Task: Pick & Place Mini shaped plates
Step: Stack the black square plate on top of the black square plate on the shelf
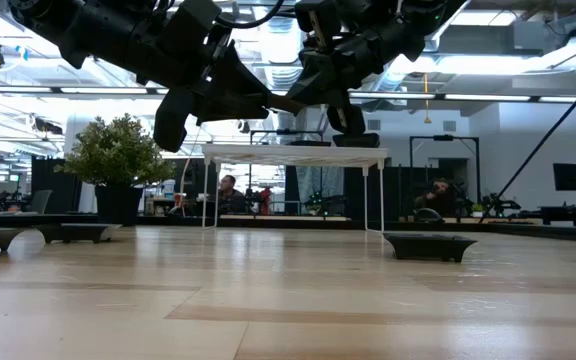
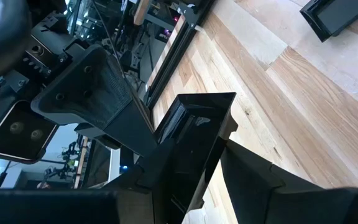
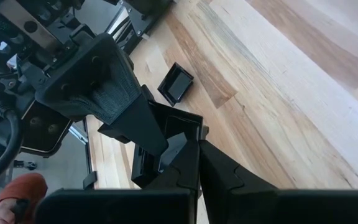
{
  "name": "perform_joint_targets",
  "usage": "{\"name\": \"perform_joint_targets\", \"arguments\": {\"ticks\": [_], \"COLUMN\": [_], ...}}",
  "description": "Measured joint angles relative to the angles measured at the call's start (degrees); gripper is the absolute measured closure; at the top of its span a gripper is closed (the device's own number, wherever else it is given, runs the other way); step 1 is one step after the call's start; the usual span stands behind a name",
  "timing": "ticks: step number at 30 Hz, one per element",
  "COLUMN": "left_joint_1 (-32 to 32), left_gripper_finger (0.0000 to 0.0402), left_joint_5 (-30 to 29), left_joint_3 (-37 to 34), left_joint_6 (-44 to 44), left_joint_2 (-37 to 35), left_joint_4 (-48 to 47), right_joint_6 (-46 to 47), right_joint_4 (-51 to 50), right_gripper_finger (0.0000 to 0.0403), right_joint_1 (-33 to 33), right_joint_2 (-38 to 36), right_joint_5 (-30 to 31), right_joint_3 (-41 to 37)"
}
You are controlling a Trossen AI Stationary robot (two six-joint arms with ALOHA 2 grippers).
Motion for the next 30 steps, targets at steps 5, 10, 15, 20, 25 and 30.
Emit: {"name": "perform_joint_targets", "arguments": {"ticks": [5, 10, 15, 20, 25, 30], "left_joint_1": [0.04, 0.04, 0.00, 0.01, 0.02, 0.04], "left_gripper_finger": [0.0271, 0.0280, 0.0298, 0.0311, 0.0314, 0.0314], "left_joint_5": [0.03, 0.05, 0.10, 0.25, 2.50, 2.85], "left_joint_3": [0.00, -0.02, -0.04, -0.07, -0.07, -0.07], "left_joint_6": [0.00, 0.00, 0.02, 0.02, -0.02, -0.02], "left_joint_2": [0.00, 0.00, 0.02, 0.04, 0.04, 0.04], "left_joint_4": [0.02, 0.02, 0.00, 0.01, 0.17, 0.28], "right_joint_6": [0.00, -1.53, -3.02, -4.18, -5.57, -6.01], "right_joint_4": [0.00, -0.01, -0.11, -0.11, -0.07, -0.09], "right_gripper_finger": [0.0401, 0.0401, 0.0401, 0.0401, 0.0378, 0.0325], "right_joint_1": [0.00, 0.07, 0.07, 0.07, 0.07, 0.07], "right_joint_2": [0.00, 0.00, 0.00, 0.00, 0.00, 0.00], "right_joint_5": [0.02, 0.04, 0.02, 0.02, 0.02, -0.03], "right_joint_3": [0.02, 0.04, 0.04, 0.04, 0.04, 0.04]}}
